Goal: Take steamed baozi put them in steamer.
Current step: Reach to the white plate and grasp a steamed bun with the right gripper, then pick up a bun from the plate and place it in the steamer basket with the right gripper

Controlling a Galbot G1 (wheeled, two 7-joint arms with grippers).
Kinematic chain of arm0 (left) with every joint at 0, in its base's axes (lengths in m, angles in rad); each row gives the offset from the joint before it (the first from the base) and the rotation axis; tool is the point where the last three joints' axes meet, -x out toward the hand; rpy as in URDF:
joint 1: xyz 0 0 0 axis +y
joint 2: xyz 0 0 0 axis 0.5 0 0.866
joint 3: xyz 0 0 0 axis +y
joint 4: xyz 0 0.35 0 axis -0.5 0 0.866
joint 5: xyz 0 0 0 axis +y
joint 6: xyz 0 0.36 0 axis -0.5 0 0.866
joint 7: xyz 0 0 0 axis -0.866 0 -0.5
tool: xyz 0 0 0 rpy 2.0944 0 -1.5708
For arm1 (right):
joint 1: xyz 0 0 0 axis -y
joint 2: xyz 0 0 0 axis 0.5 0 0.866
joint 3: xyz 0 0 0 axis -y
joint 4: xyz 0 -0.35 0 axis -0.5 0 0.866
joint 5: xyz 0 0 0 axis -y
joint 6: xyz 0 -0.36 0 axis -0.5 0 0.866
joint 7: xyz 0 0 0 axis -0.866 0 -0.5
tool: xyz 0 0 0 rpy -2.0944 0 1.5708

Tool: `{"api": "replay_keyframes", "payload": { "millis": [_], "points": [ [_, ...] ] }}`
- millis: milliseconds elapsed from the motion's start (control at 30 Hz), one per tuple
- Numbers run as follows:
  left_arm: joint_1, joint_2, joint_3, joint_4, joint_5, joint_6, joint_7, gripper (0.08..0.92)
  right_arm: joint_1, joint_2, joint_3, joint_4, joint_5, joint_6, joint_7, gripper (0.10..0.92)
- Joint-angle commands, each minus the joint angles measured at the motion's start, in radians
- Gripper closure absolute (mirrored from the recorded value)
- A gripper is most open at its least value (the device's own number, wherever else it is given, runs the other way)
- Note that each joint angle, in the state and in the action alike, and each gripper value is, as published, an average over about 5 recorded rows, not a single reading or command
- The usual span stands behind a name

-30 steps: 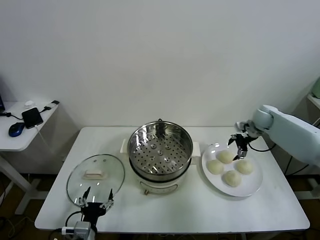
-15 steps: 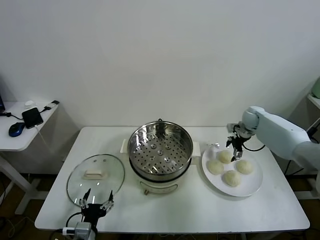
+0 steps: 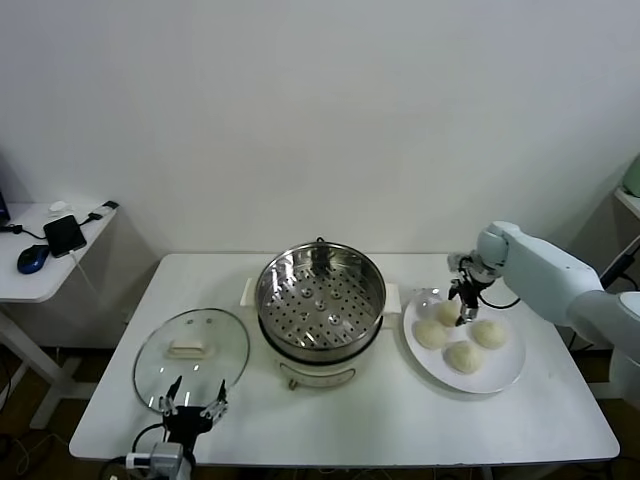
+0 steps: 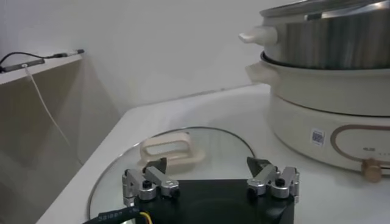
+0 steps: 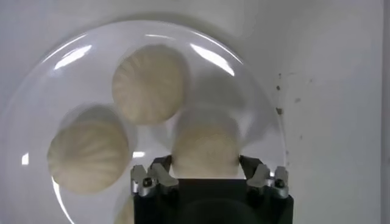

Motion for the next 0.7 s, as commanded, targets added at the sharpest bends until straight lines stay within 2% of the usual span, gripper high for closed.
{"api": "replay_keyframes", "payload": {
  "millis": [33,200,333,533,700],
  "points": [
    [0.005,-0.001,0.003,-0.010,0.002,0.000,0.000,0.177,0.016,-0.026,0.014,0.075,0.012,0.002,0.005,0.321],
    [0.009,-0.006,0.008,-0.025,0.005,0.001,0.001,0.177,0.208,-0.113,-0.145,0.284,0.094,0.016,-0.023,0.321],
    [0.014,-0.006,0.013,-0.041,0.009,0.003,0.002,0.177,0.489,-0.119,-0.348,0.416,0.229,0.071,-0.042,0.321],
    [0.023,-0.005,0.016,-0.062,0.010,0.004,0.000,0.177,0.778,0.005,-0.484,0.574,0.398,0.213,-0.075,0.321],
    [0.033,-0.003,0.021,-0.069,0.013,0.001,-0.004,0.177,0.821,0.156,-0.475,0.721,0.372,0.357,-0.083,0.328]
  ]
}}
